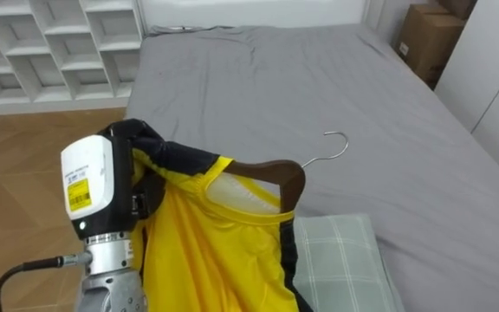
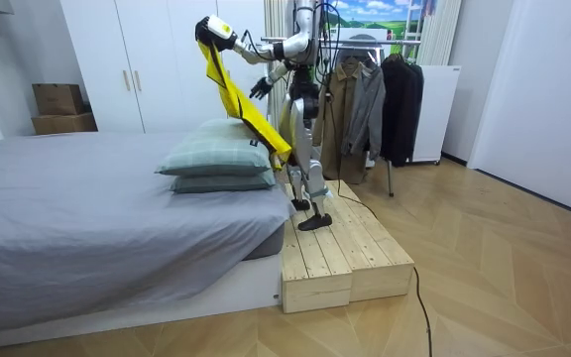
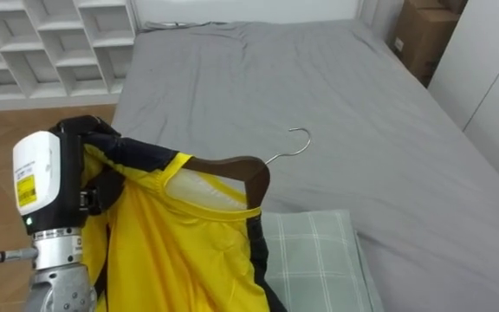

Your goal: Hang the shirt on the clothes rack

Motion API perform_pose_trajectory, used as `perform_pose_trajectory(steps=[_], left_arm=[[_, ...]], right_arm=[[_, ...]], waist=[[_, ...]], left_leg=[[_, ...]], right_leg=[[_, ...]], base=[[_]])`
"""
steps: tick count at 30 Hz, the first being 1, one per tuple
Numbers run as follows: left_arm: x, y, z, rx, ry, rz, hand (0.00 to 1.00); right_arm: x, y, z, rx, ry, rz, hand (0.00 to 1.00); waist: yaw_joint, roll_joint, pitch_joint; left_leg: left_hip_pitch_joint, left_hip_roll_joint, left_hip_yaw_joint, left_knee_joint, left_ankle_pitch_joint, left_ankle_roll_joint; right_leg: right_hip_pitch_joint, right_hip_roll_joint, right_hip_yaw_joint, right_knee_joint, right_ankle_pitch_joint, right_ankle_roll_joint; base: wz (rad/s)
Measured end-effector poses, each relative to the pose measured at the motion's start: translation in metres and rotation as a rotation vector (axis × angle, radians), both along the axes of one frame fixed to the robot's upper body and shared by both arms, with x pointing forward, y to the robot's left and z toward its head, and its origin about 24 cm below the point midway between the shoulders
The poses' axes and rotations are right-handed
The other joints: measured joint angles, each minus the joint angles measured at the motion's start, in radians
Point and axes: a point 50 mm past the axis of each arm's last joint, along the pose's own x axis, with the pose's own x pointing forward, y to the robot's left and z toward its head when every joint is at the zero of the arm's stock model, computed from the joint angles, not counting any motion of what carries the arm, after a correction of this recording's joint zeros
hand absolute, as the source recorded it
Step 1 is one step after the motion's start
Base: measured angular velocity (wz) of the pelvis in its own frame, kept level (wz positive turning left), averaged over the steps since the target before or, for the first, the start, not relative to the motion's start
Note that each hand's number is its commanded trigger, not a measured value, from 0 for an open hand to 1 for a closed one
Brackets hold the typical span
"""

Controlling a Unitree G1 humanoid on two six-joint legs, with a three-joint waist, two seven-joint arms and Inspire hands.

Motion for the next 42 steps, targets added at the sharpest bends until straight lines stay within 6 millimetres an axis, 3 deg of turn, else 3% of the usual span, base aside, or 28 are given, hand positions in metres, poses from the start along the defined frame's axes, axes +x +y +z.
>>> perform_pose_trajectory(steps=[2, 7, 14, 24, 29, 37, 42], left_arm=[[0.0, -0.001, 0.0, 0.0, 0.012, -0.011, 1.0], [0.0, -0.002, 0.002, -0.002, 0.005, -0.026, 1.0], [0.0, -0.006, 0.01, -0.005, -0.029, -0.057, 1.0], [0.0, -0.008, 0.011, 0.029, -0.036, -0.066, 1.0], [0.0, -0.008, 0.011, 0.031, -0.032, -0.069, 1.0], [0.001, -0.009, 0.01, 0.038, -0.011, -0.082, 1.0], [0.0, -0.012, 0.013, 0.071, -0.022, -0.094, 1.0]], right_arm=[[0.007, 0.009, 0.013, -0.048, -0.051, 0.091, 0.0], [0.027, 0.032, 0.032, -0.059, -0.144, 0.27, 0.0], [0.039, 0.045, 0.051, -0.078, -0.224, 0.423, 0.0], [0.05, 0.064, 0.052, -0.042, -0.229, 0.569, 0.0], [0.051, 0.08, 0.048, -0.002, -0.215, 0.671, 0.0], [0.057, 0.093, 0.049, 0.037, -0.228, 0.758, 0.0], [0.059, 0.1, 0.05, 0.152, -0.27, 0.785, 0.0]], waist=[[0.022, -0.001, 0.0006], [0.028, -0.002, 0.0012], [0.054, -0.001, 0.0008], [0.063, -0.001, 0.0029], [0.08, -0.005, 0.0095], [0.089, -0.004, 0.0121], [0.1, -0.003, 0.012]], left_leg=[[0.011, 0.003, 0.01, -0.001, 0.0, 0.0], [0.019, 0.003, 0.01, -0.002, 0.0, 0.0], [0.022, 0.001, 0.008, -0.003, -0.004, -0.005], [0.026, 0.011, 0.011, -0.001, -0.005, -0.007], [0.024, 0.01, 0.009, -0.001, -0.005, -0.007], [0.022, 0.011, 0.002, -0.004, -0.006, -0.009], [0.016, 0.014, 0.001, -0.002, -0.007, -0.011]], right_leg=[[0.007, 0.001, 0.003, 0.0, 0.0, 0.0], [0.01, 0.0, 0.003, 0.001, 0.0, 0.0], [0.013, 0.005, 0.004, 0.002, 0.001, -0.002], [0.015, 0.008, 0.002, 0.003, 0.003, -0.004], [0.016, 0.008, 0.001, 0.002, 0.003, -0.005], [0.023, 0.009, 0.0, -0.004, 0.003, -0.004], [0.019, 0.011, -0.002, -0.003, 0.002, -0.005]], base=[[-0.11], [0.0], [0.0], [0.0], [0.0], [0.01], [0.03]])
